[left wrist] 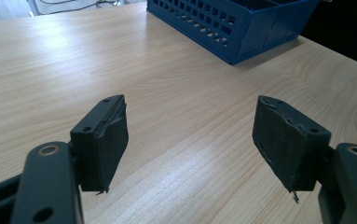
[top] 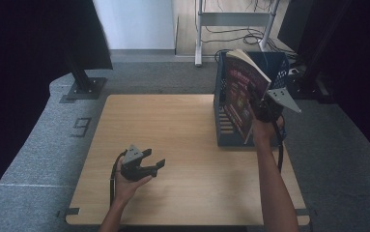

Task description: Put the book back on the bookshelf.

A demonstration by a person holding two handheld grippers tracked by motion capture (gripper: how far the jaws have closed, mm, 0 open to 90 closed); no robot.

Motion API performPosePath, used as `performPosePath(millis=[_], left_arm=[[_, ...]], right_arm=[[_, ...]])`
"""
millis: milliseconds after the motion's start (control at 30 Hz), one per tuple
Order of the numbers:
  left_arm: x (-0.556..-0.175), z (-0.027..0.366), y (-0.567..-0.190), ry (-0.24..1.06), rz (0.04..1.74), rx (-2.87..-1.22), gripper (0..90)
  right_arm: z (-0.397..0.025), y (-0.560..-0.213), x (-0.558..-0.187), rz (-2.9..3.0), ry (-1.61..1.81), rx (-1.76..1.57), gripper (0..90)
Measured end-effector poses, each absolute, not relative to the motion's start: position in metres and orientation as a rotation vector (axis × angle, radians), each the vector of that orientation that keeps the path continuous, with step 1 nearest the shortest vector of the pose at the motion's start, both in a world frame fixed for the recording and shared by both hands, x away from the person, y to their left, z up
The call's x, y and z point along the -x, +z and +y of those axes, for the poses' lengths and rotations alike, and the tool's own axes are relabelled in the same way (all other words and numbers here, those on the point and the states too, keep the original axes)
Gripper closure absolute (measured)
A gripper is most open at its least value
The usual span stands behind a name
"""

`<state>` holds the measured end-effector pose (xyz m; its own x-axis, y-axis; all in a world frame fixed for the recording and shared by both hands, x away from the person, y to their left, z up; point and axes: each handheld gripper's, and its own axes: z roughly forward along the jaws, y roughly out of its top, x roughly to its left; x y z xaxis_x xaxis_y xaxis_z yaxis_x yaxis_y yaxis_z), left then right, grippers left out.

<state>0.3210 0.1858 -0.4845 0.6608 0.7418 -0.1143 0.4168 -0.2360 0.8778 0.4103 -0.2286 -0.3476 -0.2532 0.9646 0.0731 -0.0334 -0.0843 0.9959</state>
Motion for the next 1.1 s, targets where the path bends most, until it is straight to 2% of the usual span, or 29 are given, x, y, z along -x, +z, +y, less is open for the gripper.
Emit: performPosePath(millis=[1100], left_arm=[[-0.322,0.192,-0.484,0.397,0.926,-1.849,26.8]], right_arm=[[-0.219,-0.361,-0.455,1.282,1.408,-1.175,81.8]])
